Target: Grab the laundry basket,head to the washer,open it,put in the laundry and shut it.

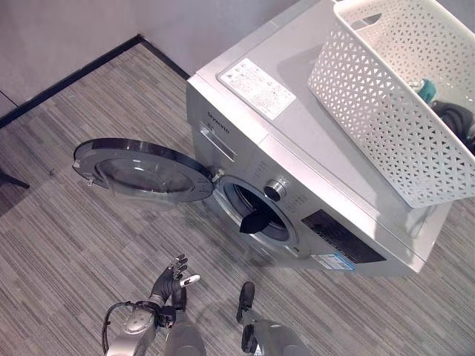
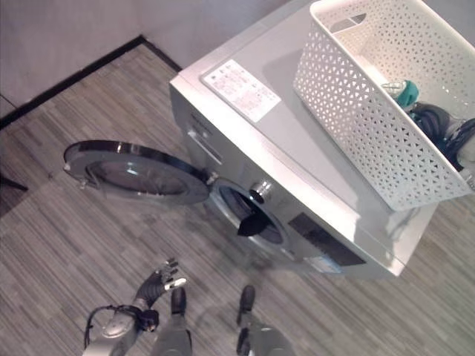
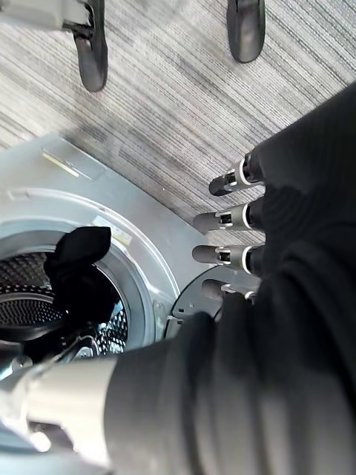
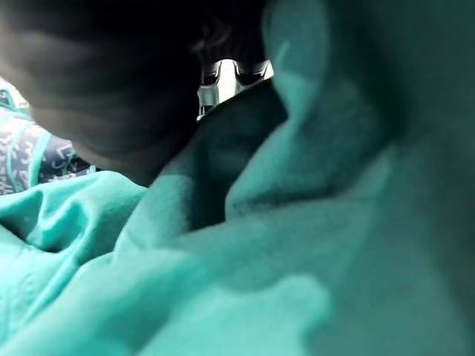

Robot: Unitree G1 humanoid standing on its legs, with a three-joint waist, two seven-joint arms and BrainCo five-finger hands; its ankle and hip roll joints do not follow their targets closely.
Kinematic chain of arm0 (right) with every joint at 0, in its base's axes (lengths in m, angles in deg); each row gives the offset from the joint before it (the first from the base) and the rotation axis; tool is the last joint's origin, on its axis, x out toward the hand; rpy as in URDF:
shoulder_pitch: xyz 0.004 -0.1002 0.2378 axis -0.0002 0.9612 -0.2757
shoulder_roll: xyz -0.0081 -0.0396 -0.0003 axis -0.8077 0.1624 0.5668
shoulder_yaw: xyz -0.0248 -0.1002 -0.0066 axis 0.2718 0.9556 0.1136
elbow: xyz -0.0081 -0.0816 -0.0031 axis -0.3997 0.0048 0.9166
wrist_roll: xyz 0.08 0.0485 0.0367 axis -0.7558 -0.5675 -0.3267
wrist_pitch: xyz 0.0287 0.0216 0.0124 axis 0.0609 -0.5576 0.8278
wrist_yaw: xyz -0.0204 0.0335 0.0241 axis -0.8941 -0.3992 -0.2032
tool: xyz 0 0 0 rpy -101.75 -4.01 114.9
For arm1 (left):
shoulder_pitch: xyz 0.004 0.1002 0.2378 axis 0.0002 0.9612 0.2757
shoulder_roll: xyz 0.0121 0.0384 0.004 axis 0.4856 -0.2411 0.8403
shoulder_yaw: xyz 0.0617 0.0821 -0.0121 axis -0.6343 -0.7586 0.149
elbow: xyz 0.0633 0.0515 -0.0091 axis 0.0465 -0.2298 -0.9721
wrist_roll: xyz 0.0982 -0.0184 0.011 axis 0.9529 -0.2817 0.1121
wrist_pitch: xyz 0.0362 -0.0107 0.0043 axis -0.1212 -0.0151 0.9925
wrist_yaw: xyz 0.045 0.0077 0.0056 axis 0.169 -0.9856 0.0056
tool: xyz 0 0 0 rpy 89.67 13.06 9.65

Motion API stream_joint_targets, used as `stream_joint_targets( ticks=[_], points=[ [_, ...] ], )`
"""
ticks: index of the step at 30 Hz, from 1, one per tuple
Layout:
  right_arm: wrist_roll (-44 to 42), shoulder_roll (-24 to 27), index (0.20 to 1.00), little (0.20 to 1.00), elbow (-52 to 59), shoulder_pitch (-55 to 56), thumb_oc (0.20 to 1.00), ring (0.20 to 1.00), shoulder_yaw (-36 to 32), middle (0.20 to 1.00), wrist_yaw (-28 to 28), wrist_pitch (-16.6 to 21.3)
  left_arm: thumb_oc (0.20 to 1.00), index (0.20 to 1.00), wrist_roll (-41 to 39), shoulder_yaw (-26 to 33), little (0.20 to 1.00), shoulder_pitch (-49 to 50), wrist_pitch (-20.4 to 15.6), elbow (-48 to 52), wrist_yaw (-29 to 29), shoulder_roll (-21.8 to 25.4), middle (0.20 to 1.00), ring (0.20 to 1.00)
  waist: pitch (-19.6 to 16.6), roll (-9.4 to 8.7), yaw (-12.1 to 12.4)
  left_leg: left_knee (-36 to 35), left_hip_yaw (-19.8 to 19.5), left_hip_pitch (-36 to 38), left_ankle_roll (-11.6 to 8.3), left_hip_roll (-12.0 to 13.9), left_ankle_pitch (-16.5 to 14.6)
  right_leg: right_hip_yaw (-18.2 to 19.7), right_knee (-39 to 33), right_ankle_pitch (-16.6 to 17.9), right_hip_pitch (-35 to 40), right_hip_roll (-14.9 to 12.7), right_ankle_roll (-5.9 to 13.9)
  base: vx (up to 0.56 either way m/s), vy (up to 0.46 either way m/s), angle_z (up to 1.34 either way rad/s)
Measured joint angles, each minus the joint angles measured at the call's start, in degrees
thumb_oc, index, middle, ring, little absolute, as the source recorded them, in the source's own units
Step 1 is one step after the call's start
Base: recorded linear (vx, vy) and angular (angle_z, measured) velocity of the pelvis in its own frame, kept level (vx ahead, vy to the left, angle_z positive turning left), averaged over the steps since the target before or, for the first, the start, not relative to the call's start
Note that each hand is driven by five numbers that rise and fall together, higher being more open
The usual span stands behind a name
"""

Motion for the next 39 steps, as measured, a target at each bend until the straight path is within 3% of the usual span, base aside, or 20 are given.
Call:
stream_joint_targets(
  ticks=[6, 9, 11, 14, 16, 20, 23, 25, 29, 37, 39],
  points=[
    [-7.5, 0.4, 0.200, 0.200, -2.3, 3.5, 0.200, 0.200, -9.7, 0.200, -2.7, 1.2, 1.000, 1.000, 0.0, 3.6, 1.000, 0.3, 0.0, 0.0, 0.1, 0.2, 1.000, 1.000, 0.0, 0.00, -0.2, -0.1, 0.0, 1.5, 0.07, -0.1, 0.0, 0.0, 0.0, 0.0, 1.6, -0.1, 0.00, 0.01, 0.004, 0.00],
    [-9.7, 0.6, 0.200, 0.200, -5.2, 0.3, 0.200, 0.200, -10.8, 0.200, -5.5, 1.4, 1.000, 1.000, 0.0, 4.1, 1.000, 0.3, 0.1, -0.1, 0.1, 0.1, 1.000, 1.000, -0.1, -0.05, -0.2, -0.4, 0.1, 2.4, 0.16, -0.1, -0.1, 0.1, 0.0, 0.0, 2.3, -0.1, 0.01, 0.04, 0.029, -0.01],
    [-10.4, 0.4, 0.200, 0.200, -6.5, -4.9, 0.200, 0.200, -14.9, 0.200, -10.0, 1.2, 1.000, 1.000, 0.0, 5.1, 1.000, 0.1, 0.2, -0.7, 1.1, 0.1, 1.000, 1.000, -0.1, 0.11, -1.0, -0.7, 0.1, 2.8, 0.24, -0.2, 0.0, 0.1, 0.0, 0.0, 2.9, -0.2, 0.00, 0.03, 0.011, 0.01],
    [-9.8, 0.2, 0.200, 0.200, -6.6, -17.0, 0.200, 0.200, -14.6, 0.200, -17.5, 1.1, 1.000, 1.000, 0.1, 5.5, 1.000, 0.0, 0.6, -0.8, 2.2, 0.1, 1.000, 1.000, -0.4, 0.16, -1.4, -0.9, 0.0, 4.4, 0.64, -0.2, -0.2, 0.0, 0.0, -0.1, 4.4, -0.2, 0.04, 0.05, 0.029, 0.02],
    [-6.1, -0.3, 0.200, 0.200, -8.0, -27.2, 0.200, 0.200, -12.5, 0.200, -23.8, 1.1, 1.000, 1.000, 0.1, 5.4, 1.000, 0.2, 0.9, -0.5, 2.5, 0.0, 1.000, 1.000, -1.4, -0.04, -1.1, -0.9, -0.3, 4.4, 0.78, -0.2, -0.3, -0.2, 0.0, -0.1, 4.6, -0.1, 0.03, 0.05, 0.036, 0.07],
    [12.4, 1.0, 0.200, 0.200, -2.3, -27.8, 0.200, 0.200, -11.0, 0.200, -32.6, -1.2, 1.000, 1.000, 0.6, 5.2, 1.000, 1.7, 2.3, 0.9, 3.5, 0.1, 1.000, 1.000, -4.3, -0.24, -1.0, -0.9, -1.9, 4.5, 0.68, -0.5, 0.1, -0.2, 0.0, -0.3, 5.3, -0.4, 0.31, 0.03, 0.025, 0.18],
    [20.3, 0.6, 0.200, 0.200, -2.1, -27.7, 0.200, 0.200, -11.5, 0.200, -38.3, -1.5, 1.000, 1.000, 1.0, 4.6, 1.000, 1.6, 2.4, 0.8, 4.2, 0.3, 1.000, 1.000, -5.3, -0.16, 0.1, -0.9, -2.3, 4.6, 0.93, -0.6, 0.0, -0.3, 0.0, -0.4, 5.5, -0.5, 0.34, -0.01, 0.027, 0.07],
    [23.3, 0.6, 0.200, 0.200, -1.9, -25.8, 0.200, 0.200, -13.6, 0.200, -40.9, -2.5, 1.000, 1.000, 1.1, 4.6, 1.000, 1.7, 2.4, 1.0, 4.4, 0.3, 1.000, 1.000, -5.7, -0.24, 0.3, -0.9, -2.9, 4.4, 1.00, -0.6, 0.1, -0.5, 0.0, -0.6, 5.6, -0.4, 0.26, -0.01, 0.034, 0.11],
    [27.8, 0.6, 0.200, 0.200, 2.4, -14.5, 0.200, 0.200, -23.9, 0.200, -46.3, -3.8, 1.000, 1.000, 3.1, 4.5, 1.000, 3.0, 2.6, 0.6, 4.5, 0.3, 1.000, 1.000, -6.4, 0.38, 0.4, -0.9, -3.0, 4.3, 1.13, -0.7, 0.2, -0.4, 0.0, -0.7, 5.7, -0.4, 0.20, -0.02, 0.051, 0.02],
    [29.4, 0.8, 0.200, 0.200, 3.3, -9.5, 0.200, 0.200, -30.9, 0.200, -51.2, -5.6, 1.000, 1.000, 5.9, 4.1, 1.000, 2.0, 2.5, 3.0, 4.6, 0.8, 1.000, 1.000, -7.2, 1.90, 0.2, -0.9, -2.8, 4.9, 1.12, -0.8, 0.2, -0.5, 0.0, -0.6, 6.0, -0.6, 0.18, -0.02, 0.097, -0.01],
    [30.7, 1.0, 0.200, 0.200, 8.8, -9.5, 0.200, 0.200, -33.0, 0.200, -52.4, -5.7, 1.000, 1.000, 7.8, 3.0, 1.000, 0.8, 2.1, 6.1, 5.2, 2.8, 1.000, 1.000, -7.2, 1.91, 0.0, -0.9, -2.6, 5.3, 1.14, -1.2, 0.2, -0.2, 0.0, -0.5, 6.2, -1.0, 0.33, -0.04, 0.183, -0.05]
  ],
)
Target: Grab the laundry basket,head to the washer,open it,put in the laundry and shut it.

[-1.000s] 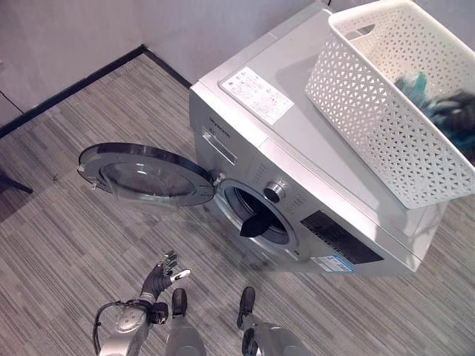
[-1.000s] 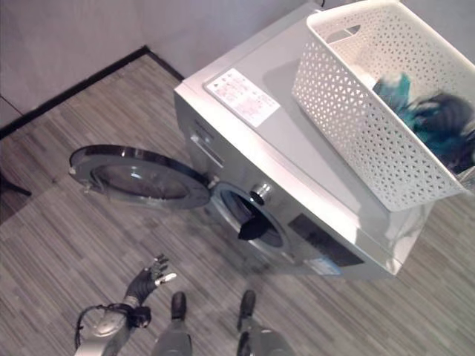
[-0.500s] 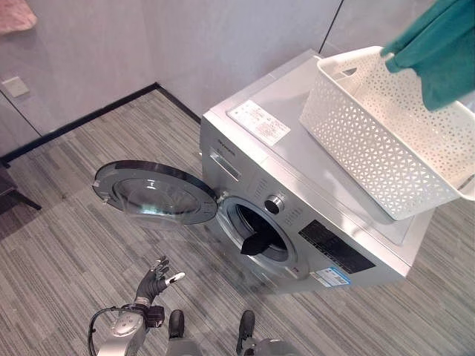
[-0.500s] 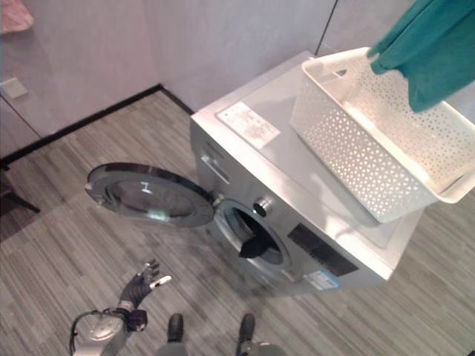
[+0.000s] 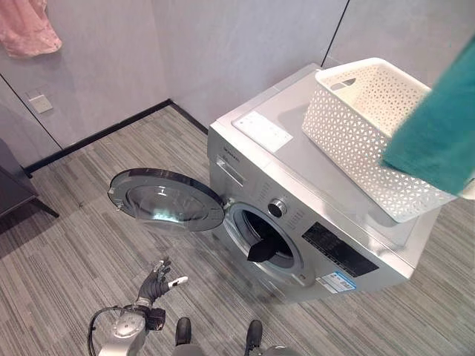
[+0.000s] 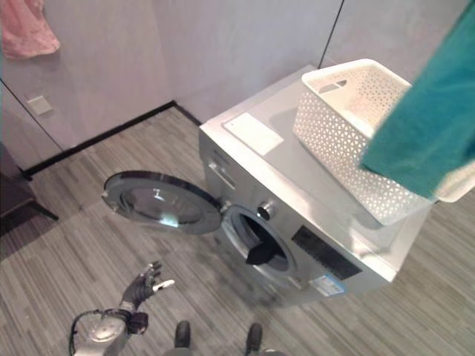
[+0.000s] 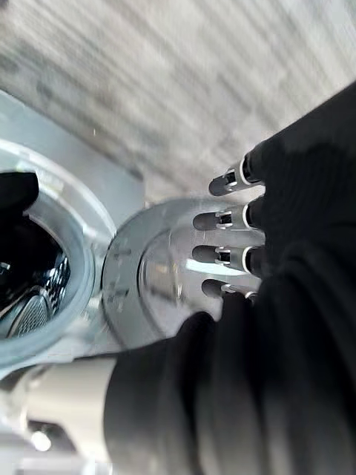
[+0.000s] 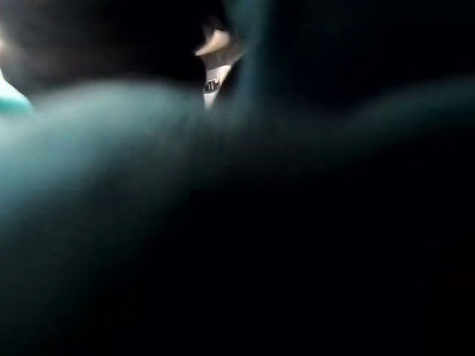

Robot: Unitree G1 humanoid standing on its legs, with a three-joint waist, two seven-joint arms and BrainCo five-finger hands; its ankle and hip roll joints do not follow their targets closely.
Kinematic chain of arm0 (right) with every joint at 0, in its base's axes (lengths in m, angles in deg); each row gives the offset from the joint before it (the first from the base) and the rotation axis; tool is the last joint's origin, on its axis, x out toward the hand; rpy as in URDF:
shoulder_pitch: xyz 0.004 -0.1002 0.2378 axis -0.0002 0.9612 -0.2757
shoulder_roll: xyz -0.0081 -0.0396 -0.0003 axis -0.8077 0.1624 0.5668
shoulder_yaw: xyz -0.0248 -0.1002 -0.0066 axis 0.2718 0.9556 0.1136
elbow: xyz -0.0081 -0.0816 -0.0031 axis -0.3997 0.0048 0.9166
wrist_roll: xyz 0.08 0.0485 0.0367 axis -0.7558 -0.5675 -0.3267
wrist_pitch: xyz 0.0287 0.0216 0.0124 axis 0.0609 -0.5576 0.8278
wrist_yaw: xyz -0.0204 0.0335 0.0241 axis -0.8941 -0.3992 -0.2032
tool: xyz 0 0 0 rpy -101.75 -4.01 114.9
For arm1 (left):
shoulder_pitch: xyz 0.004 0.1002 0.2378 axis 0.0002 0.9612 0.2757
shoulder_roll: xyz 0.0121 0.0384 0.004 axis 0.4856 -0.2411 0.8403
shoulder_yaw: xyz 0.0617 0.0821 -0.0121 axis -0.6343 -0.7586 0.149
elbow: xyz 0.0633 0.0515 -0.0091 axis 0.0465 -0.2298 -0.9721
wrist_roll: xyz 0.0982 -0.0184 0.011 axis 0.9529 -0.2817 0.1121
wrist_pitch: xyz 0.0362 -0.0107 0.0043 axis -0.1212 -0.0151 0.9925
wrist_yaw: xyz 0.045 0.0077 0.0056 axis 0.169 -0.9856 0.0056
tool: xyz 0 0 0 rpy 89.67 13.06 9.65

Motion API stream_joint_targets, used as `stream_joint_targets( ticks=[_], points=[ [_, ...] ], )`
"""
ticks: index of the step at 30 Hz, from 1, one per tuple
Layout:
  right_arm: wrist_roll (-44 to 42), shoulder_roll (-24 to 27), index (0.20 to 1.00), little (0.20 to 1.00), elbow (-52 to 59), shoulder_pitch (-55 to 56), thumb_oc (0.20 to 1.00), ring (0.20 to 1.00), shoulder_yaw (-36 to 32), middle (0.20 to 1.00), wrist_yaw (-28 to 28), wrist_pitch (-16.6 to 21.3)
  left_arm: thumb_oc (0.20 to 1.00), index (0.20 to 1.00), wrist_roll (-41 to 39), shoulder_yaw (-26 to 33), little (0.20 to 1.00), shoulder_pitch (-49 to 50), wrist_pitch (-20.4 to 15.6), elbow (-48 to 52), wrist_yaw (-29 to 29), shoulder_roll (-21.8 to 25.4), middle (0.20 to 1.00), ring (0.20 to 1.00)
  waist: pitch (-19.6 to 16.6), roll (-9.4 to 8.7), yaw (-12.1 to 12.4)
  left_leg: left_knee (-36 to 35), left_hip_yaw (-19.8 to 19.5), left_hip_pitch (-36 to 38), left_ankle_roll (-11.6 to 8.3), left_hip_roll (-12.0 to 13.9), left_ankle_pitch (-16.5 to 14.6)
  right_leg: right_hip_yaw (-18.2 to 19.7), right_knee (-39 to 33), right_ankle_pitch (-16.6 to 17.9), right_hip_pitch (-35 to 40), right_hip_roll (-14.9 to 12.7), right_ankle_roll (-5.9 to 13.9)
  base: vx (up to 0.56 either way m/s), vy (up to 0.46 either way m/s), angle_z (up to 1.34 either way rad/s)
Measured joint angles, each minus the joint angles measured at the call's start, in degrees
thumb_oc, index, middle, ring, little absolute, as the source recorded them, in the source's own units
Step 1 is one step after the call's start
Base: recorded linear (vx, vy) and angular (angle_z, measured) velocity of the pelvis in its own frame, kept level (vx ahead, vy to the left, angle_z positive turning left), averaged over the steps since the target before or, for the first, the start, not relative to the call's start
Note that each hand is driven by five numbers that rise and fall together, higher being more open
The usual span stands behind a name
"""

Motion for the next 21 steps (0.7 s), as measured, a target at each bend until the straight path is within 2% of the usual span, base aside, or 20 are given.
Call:
stream_joint_targets(
  ticks=[4, 7, 9, 10, 13, 14, 18, 21],
  points=[
    [3.3, 0.0, 0.200, 0.200, 4.9, -0.8, 0.200, 0.200, 0.1, 0.200, -1.8, 0.0, 1.000, 1.000, 2.1, -1.2, 1.000, -2.3, -1.3, 3.8, 1.0, 1.9, 1.000, 1.000, -0.2, -0.48, 0.0, 0.0, 1.1, 0.7, 0.46, -1.3, -0.2, 1.3, 0.0, 0.4, 0.0, -0.8, 0.83, -0.05, 0.219, -0.12],
    [4.7, 0.2, 0.200, 0.200, 5.8, -7.4, 0.200, 0.200, 5.8, 0.200, -1.9, -0.1, 1.000, 1.000, 2.3, -3.2, 1.000, -3.4, -1.7, 7.9, 1.5, 4.7, 1.000, 1.000, -0.1, -0.75, 0.3, 0.0, 3.6, 2.3, 1.78, -2.3, -1.0, 3.9, 0.0, 1.0, -0.1, -2.0, 1.90, -0.03, 0.211, -0.48],
    [5.9, 1.1, 0.200, 0.200, 5.7, -12.3, 0.200, 0.200, 9.9, 0.200, -2.0, -0.5, 1.000, 1.000, 4.6, -3.5, 1.000, -6.0, -2.7, 9.6, 1.6, 5.0, 1.000, 1.000, -0.4, -1.69, -1.4, 0.0, 5.9, 4.4, 3.03, -4.4, -1.7, 6.1, 0.0, 1.0, 0.9, -4.2, 3.63, -0.04, 0.364, -0.44],
    [6.0, 1.1, 0.200, 0.200, 6.1, -12.2, 0.200, 0.200, 9.7, 0.200, -2.0, -1.0, 1.000, 1.000, 4.6, -3.5, 1.000, -6.7, -2.8, 9.6, 1.6, 4.7, 1.000, 1.000, -0.7, -2.30, -1.9, 0.0, 6.7, 5.1, 3.81, -5.5, -2.2, 6.9, 0.0, 1.3, 1.0, -4.9, 4.06, -0.04, 0.346, -0.25],
    [6.9, 1.0, 0.200, 0.200, 7.5, -10.8, 0.200, 0.200, 7.8, 0.200, -2.0, -1.7, 1.000, 1.000, 4.8, -4.7, 1.000, -8.1, -2.9, 9.6, 1.4, 3.8, 1.000, 1.000, -1.0, -2.54, -3.0, -0.1, 6.9, 5.3, 4.76, -6.9, -2.4, 7.2, 0.0, 1.6, 1.2, -6.6, 5.30, -0.05, 0.203, -0.09],
    [8.2, 0.4, 0.200, 0.200, 9.1, -6.1, 0.200, 0.200, 5.1, 0.200, -1.8, -2.1, 1.000, 1.000, 5.7, -5.7, 1.000, -7.7, -3.0, 9.6, 1.0, 3.7, 1.000, 1.000, -0.9, -2.89, -3.2, -0.1, 8.0, 6.5, 5.94, -8.4, -2.8, 8.3, 0.0, 2.0, 1.8, -8.3, 6.27, -0.09, 0.173, -0.22],
    [7.5, -1.6, 0.200, 0.200, 6.9, 0.9, 0.200, 0.200, 1.9, 0.200, -0.4, -2.4, 1.000, 1.000, 6.1, -5.6, 1.000, -7.4, -3.0, 8.4, 0.5, 4.6, 1.000, 1.000, 0.1, -3.68, -2.9, -0.1, 9.3, 7.9, 7.28, -10.8, -3.3, 9.4, 1.0, 2.0, 2.1, -10.6, 7.78, -0.03, 0.080, -0.14],
    [6.9, -1.8, 0.200, 0.200, 3.7, 4.2, 0.200, 0.200, 1.8, 0.200, 1.8, -2.3, 1.000, 1.000, 6.1, -5.5, 1.000, -6.4, -3.0, 7.6, 0.3, 4.7, 1.000, 1.000, 0.3, -4.30, -2.2, -0.1, 8.8, 8.8, 7.67, -11.5, -3.6, 8.2, -0.1, 2.1, 3.8, -11.5, 8.38, 0.03, -0.014, 0.13]
  ],
)
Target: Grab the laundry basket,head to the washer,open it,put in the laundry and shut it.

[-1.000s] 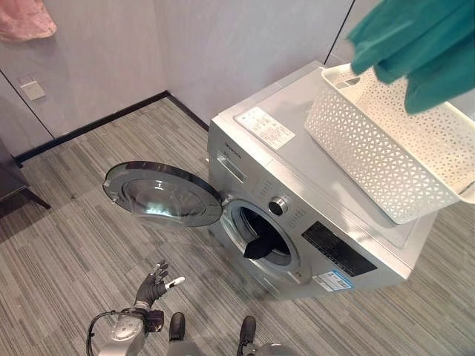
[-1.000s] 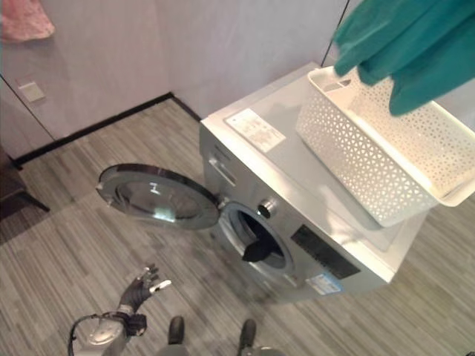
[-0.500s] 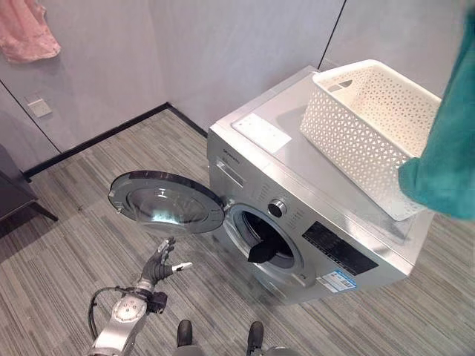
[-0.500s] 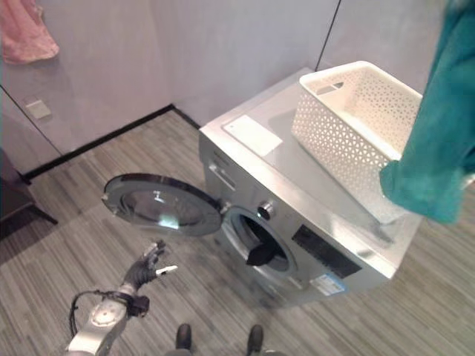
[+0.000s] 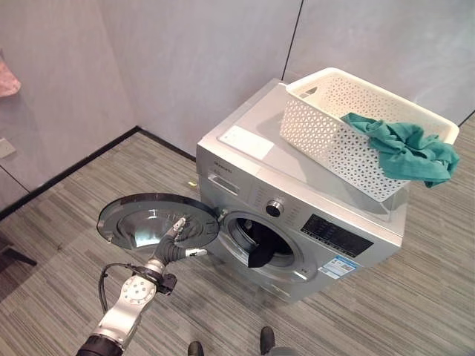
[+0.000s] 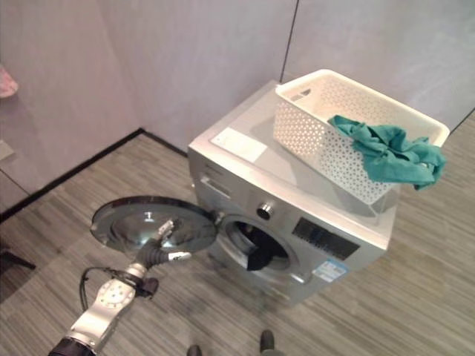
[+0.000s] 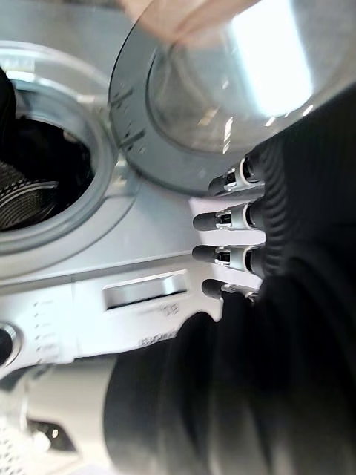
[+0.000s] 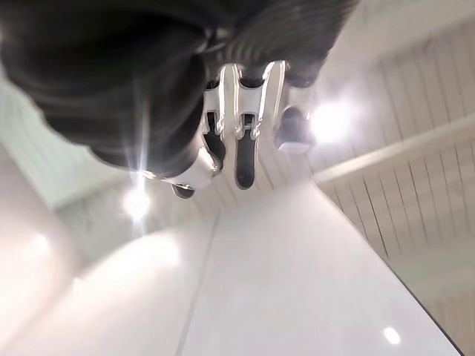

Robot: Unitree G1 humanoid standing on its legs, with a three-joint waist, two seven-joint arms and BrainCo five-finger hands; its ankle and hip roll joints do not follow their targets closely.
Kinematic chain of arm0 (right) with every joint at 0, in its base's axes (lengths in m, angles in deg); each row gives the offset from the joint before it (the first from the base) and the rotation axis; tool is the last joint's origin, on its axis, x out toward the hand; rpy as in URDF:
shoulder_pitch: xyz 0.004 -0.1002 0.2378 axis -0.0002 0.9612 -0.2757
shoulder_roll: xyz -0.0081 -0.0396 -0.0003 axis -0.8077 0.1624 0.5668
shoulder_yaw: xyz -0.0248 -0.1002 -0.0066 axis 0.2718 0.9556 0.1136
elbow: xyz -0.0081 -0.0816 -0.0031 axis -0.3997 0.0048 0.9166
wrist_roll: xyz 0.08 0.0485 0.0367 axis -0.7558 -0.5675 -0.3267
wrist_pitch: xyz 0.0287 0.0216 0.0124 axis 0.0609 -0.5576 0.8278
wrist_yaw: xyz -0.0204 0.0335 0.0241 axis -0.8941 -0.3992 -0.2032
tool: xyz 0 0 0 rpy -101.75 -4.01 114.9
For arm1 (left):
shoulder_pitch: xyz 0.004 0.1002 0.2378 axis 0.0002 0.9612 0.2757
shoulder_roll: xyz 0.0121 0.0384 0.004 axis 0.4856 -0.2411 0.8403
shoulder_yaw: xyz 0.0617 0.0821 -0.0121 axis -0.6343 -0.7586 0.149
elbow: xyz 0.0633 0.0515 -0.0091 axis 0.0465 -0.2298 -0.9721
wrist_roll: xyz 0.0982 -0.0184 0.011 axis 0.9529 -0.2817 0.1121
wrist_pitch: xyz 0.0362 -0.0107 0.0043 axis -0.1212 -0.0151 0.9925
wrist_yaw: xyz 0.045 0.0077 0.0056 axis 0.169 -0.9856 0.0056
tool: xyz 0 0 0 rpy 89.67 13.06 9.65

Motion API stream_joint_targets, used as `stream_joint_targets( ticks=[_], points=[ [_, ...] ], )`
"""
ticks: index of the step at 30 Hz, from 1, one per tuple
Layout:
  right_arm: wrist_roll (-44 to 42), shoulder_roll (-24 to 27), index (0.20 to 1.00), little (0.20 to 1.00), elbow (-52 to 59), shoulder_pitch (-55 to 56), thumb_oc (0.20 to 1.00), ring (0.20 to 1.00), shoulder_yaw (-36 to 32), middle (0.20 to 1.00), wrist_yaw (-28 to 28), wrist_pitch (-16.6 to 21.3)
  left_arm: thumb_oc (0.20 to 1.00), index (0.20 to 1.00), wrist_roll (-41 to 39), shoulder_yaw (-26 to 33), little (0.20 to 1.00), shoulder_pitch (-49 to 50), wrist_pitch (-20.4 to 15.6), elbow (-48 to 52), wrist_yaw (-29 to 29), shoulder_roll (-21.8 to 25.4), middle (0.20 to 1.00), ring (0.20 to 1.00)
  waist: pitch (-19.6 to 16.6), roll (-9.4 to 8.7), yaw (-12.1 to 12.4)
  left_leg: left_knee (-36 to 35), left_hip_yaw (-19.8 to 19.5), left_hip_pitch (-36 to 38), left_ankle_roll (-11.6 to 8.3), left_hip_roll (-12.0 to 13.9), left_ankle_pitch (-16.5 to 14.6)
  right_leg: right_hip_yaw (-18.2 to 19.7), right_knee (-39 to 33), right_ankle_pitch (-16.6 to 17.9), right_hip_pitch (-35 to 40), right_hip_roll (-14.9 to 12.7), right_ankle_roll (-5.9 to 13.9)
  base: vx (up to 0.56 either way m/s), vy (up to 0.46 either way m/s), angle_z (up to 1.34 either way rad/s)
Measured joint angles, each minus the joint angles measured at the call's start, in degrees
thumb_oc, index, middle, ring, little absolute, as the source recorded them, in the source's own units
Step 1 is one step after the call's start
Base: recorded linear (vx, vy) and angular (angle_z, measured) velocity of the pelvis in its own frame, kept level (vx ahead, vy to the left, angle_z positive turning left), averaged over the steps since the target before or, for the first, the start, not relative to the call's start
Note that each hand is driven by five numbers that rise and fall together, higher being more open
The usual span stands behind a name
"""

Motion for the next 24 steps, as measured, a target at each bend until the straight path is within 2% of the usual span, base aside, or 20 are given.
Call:
stream_joint_targets(
  ticks=[1, 2, 3, 4, 6, 8, 10, 11, 13, 16, 19, 21, 24],
  points=[
    [-0.9, -0.3, 0.335, 0.335, -1.0, 1.0, 0.335, 0.335, -0.1, 0.335, 0.7, 0.0, 1.000, 1.000, 0.0, 0.1, 1.000, 0.2, 0.0, -0.6, 0.0, 0.0, 1.000, 1.000, 0.1, -0.24, 0.3, 0.0, -0.3, 0.4, 0.08, 0.0, -0.1, -0.2, -0.2, -0.2, 0.5, 0.0, 0.12, 0.02, -0.052, 0.14],
    [-2.9, -0.9, 0.398, 0.398, -2.6, 1.2, 0.398, 0.398, -0.1, 0.398, 2.2, 0.3, 1.000, 1.000, 0.0, 0.1, 1.000, 0.2, 0.0, -1.2, 0.0, 0.0, 1.000, 1.000, 0.2, -0.58, 0.5, 0.0, -0.7, 0.4, 0.06, 0.1, -0.1, -0.5, -0.4, -0.4, 0.7, 0.0, 0.30, 0.01, -0.063, 0.15],
    [-4.9, -1.4, 0.542, 0.542, -4.7, 0.5, 0.542, 0.542, 0.5, 0.542, 3.6, 0.6, 1.000, 1.000, 0.0, 0.1, 1.000, 0.2, 0.0, -1.6, 0.0, 0.0, 1.000, 1.000, 0.4, -0.95, 0.7, 0.0, -1.0, 0.3, -0.06, 0.1, 0.0, -0.7, -0.4, -0.4, 0.8, 0.1, 0.31, 0.02, -0.065, 0.11],
    [-8.0, -2.1, 1.000, 1.000, -9.2, -2.7, 1.000, 1.000, 3.8, 1.000, 5.6, 1.6, 1.000, 1.000, 0.0, 0.1, 1.000, 0.5, 0.1, -1.9, 0.0, 0.1, 1.000, 1.000, 0.6, -1.35, 1.0, 0.0, -1.0, 0.3, -0.15, 0.3, 0.1, -0.8, -0.4, -0.4, 0.7, 0.3, 0.29, 0.01, -0.088, 0.06],
    [-13.1, -3.0, 1.000, 1.000, -19.3, -9.5, 1.000, 1.000, 12.9, 1.000, 10.0, 2.6, 1.000, 1.000, 0.0, 0.0, 1.000, 0.7, 0.2, -1.9, -0.2, 0.2, 1.000, 1.000, 0.9, -2.22, 1.1, 0.0, -1.1, 0.1, -0.33, 0.5, 0.2, -0.9, -0.4, -0.4, 0.7, 0.5, 0.27, 0.03, -0.117, 0.03],
    [-18.2, -5.5, 1.000, 1.000, -32.3, -18.2, 1.000, 1.000, 25.1, 1.000, 15.8, 3.7, 1.000, 1.000, -0.1, 0.2, 1.000, 0.9, 0.3, -2.0, -0.4, 0.4, 1.000, 1.000, 0.7, -2.99, 1.3, 0.0, -1.3, -0.1, -0.46, 0.9, 0.3, -1.5, -0.4, -0.7, 0.7, 0.7, -0.07, 0.03, -0.155, 0.08],
    [-22.9, -7.9, 1.000, 1.000, -43.5, -25.4, 1.000, 1.000, 34.3, 1.000, 22.4, 4.5, 1.000, 1.000, -0.4, 0.4, 1.000, 1.0, 0.3, -2.0, -1.2, 0.8, 1.000, 1.000, 0.3, -3.48, 1.6, 0.0, -2.0, -1.3, -0.78, 1.4, 0.5, -2.2, -0.4, -1.1, 0.0, 1.1, -0.39, 0.05, -0.187, 0.17],
    [-24.1, -8.8, 1.000, 1.000, -46.5, -27.2, 1.000, 1.000, 36.3, 1.000, 25.3, 4.7, 1.000, 1.000, -0.4, 0.5, 1.000, 1.0, 0.3, -2.0, -1.5, 0.8, 1.000, 1.000, 0.3, -3.54, 1.5, 0.0, -2.6, -1.8, -1.04, 1.6, 0.7, -3.0, -0.5, -1.1, -0.2, 1.3, -0.55, 0.05, -0.155, 0.28],
    [-25.2, -9.5, 1.000, 1.000, -48.5, -27.5, 1.000, 1.000, 36.8, 1.000, 30.6, 4.9, 1.000, 1.000, -0.5, 0.5, 1.000, 1.5, 0.3, -2.1, -2.3, 1.0, 1.000, 1.000, 0.2, -3.56, 1.9, 0.0, -3.2, -2.0, -1.15, 2.1, 0.8, -3.6, -0.4, -1.1, 0.0, 1.9, -0.81, 0.01, -0.129, 0.16],
    [-25.3, -12.6, 1.000, 1.000, -49.8, -27.4, 1.000, 1.000, 36.8, 1.000, 33.7, 5.2, 1.000, 1.000, -0.5, 0.4, 1.000, 2.3, 0.5, -2.3, -2.6, 1.3, 1.000, 1.000, 0.2, -3.39, 2.3, 0.0, -3.3, -2.3, -1.45, 2.8, 0.9, -3.9, -0.4, -1.5, -0.2, 2.6, -1.45, 0.01, -0.138, 0.07],
    [-25.1, -14.4, 1.000, 1.000, -49.4, -25.0, 1.000, 1.000, 37.0, 1.000, 38.0, 5.2, 1.000, 1.000, -0.5, 0.1, 1.000, 2.5, 1.1, -2.6, -3.7, 1.3, 1.000, 1.000, 0.2, -2.89, 3.2, 0.1, -5.4, -4.7, -2.65, 4.2, 1.6, -5.7, -0.5, -1.7, -1.5, 4.1, -2.49, 0.03, -0.140, 0.29],
    [-25.0, -14.5, 1.000, 1.000, -48.2, -24.3, 1.000, 1.000, 38.1, 1.000, 39.3, 5.3, 1.000, 1.000, -0.6, 0.0, 1.000, 3.7, 1.5, -2.8, -3.9, 1.0, 1.000, 1.000, 0.1, -2.28, 4.1, 0.1, -6.2, -5.8, -3.47, 5.6, 2.2, -6.9, -0.4, -2.1, -2.1, 5.6, -3.52, 0.07, -0.206, 0.21],
    [-25.1, -10.9, 1.000, 1.000, -37.1, -16.9, 1.000, 1.000, 40.9, 1.000, 42.6, 6.4, 1.000, 1.000, -0.6, 0.0, 1.000, 4.7, 1.6, -3.5, -4.5, 0.9, 1.000, 1.000, 0.0, -2.19, 3.7, 0.0, -6.9, -5.9, -4.86, 7.1, 2.2, -7.2, -0.4, -2.5, -2.1, 7.1, -4.60, 0.04, -0.124, 0.01]
  ],
)
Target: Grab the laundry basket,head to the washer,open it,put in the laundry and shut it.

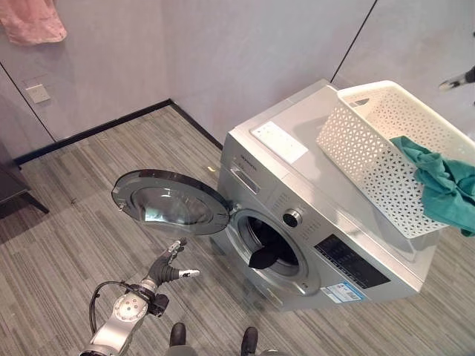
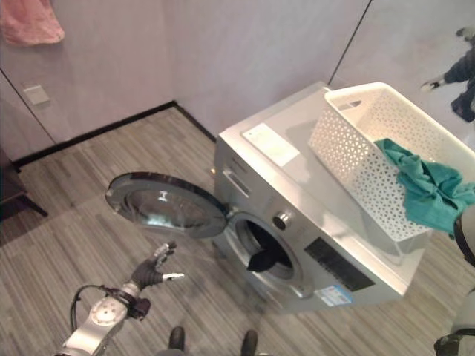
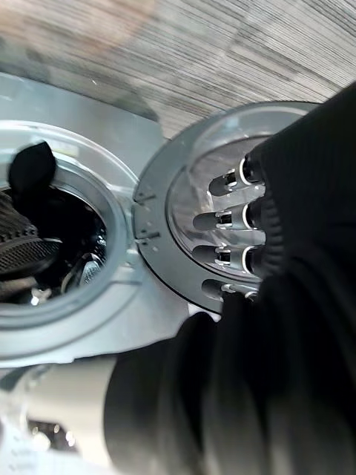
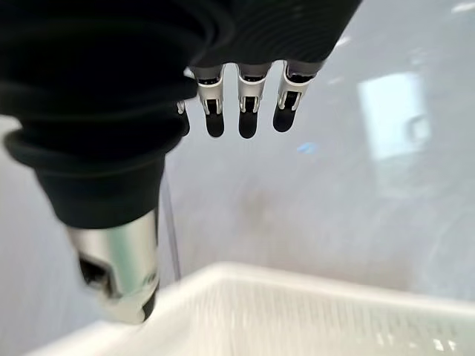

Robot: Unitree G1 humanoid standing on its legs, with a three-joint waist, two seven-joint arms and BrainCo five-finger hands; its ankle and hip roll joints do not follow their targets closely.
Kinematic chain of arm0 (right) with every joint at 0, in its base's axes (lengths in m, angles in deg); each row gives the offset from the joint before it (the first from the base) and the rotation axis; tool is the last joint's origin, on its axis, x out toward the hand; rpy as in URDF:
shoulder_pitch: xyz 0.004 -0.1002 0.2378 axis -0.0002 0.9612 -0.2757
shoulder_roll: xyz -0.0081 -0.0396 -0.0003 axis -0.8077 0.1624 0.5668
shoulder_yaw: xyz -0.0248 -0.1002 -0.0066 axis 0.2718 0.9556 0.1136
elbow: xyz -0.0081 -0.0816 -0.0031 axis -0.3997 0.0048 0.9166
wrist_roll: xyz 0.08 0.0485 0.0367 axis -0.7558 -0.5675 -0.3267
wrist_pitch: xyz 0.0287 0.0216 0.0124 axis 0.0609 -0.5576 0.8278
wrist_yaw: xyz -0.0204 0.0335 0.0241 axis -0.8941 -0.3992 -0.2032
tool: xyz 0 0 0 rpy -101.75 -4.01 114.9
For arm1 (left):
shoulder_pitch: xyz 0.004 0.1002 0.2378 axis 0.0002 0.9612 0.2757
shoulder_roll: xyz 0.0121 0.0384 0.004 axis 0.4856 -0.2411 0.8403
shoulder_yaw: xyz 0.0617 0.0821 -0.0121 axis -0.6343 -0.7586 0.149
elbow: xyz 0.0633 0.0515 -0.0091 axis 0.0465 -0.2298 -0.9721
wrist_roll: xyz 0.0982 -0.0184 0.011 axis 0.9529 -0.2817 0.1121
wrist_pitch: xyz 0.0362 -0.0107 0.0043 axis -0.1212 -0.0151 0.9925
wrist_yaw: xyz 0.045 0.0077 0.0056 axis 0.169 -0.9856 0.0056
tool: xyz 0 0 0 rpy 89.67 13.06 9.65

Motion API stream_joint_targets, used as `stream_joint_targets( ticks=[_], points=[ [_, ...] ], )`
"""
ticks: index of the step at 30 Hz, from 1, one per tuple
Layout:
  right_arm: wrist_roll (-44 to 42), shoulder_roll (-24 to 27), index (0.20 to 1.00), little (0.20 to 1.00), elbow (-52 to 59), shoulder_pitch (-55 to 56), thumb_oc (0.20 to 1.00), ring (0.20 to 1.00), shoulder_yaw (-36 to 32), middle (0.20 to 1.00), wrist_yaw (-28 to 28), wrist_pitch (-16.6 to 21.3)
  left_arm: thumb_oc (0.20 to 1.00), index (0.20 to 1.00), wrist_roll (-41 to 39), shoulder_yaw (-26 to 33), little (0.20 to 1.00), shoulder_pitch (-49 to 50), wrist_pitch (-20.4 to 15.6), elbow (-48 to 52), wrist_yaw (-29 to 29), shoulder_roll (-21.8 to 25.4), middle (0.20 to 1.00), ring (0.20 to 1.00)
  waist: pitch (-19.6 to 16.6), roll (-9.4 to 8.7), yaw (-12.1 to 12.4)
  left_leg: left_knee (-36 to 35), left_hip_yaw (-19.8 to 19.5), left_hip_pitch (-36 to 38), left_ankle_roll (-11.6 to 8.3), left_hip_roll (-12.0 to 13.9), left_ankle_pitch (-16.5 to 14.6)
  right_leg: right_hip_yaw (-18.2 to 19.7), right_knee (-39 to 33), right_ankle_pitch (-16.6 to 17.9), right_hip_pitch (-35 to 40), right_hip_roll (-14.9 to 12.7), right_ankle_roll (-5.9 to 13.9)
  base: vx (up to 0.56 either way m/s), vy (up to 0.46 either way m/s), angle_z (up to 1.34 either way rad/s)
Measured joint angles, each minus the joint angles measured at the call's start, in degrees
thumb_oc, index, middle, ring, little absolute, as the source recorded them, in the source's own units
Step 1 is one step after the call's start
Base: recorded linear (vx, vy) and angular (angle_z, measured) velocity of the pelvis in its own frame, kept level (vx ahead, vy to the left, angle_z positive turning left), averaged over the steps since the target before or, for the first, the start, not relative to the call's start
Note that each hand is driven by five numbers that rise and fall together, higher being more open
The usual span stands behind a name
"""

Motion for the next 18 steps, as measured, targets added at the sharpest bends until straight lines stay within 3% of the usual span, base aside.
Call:
stream_joint_targets(
  ticks=[1, 4, 11, 15, 18],
  points=[
    [0.0, 0.4, 1.000, 1.000, 0.2, 0.2, 1.000, 1.000, 1.6, 1.000, 1.3, 0.2, 1.000, 1.000, 0.0, 0.0, 1.000, 0.3, 0.0, 0.0, -0.3, 0.0, 1.000, 1.000, 0.0, 0.38, -0.5, 0.0, -0.3, -0.2, -0.21, 0.3, 0.1, -0.2, 0.0, 0.0, -0.1, 0.4, -0.15, 0.03, -0.091, 0.12],
    [-0.2, 10.5, 1.000, 1.000, 11.4, 0.5, 1.000, 1.000, 8.6, 1.000, 4.4, 1.0, 1.000, 1.000, 0.1, 0.1, 1.000, 1.6, 0.1, 0.0, -1.0, 0.0, 1.000, 1.000, -0.2, 1.32, -1.5, 0.0, -0.4, -0.9, -0.47, 1.1, 0.3, -0.2, 0.1, 0.1, -0.8, 1.1, -0.39, 0.01, -0.060, -0.02],
    [-7.1, 28.6, 1.000, 1.000, 31.8, 4.1, 1.000, 1.000, 11.0, 1.000, 8.4, 2.6, 1.000, 1.000, 0.2, 0.7, 1.000, 1.5, 0.0, -0.1, -1.7, -1.6, 1.000, 1.000, -0.2, 1.31, -4.7, 0.0, 1.3, -0.1, -0.71, 1.5, 0.1, 1.2, 0.4, 0.4, -0.9, 1.5, -0.76, 0.01, -0.033, -0.13],
    [-10.2, 27.5, 1.000, 1.000, 30.2, 13.2, 1.000, 1.000, 9.8, 1.000, 11.5, 3.7, 1.000, 1.000, 0.2, 0.5, 1.000, 1.9, -0.2, -0.4, -2.3, -1.8, 1.000, 1.000, -0.8, 0.48, -6.3, 0.0, 3.0, 0.8, -1.01, 1.9, -0.1, 3.0, 0.0, 0.4, -1.0, 1.9, -1.02, 0.00, -0.011, -0.24],
    [-10.2, 25.9, 1.000, 1.000, 27.6, 16.3, 1.000, 1.000, 8.0, 1.000, 12.7, 3.6, 1.000, 1.000, 0.2, 0.5, 1.000, 2.3, -0.2, -0.4, -2.5, -1.8, 1.000, 1.000, -0.9, 1.28, -6.2, -0.1, 4.0, 1.3, -0.80, 2.1, -0.3, 3.9, 0.0, 0.6, -1.0, 2.0, -1.21, 0.00, -0.013, -0.15]
  ],
)
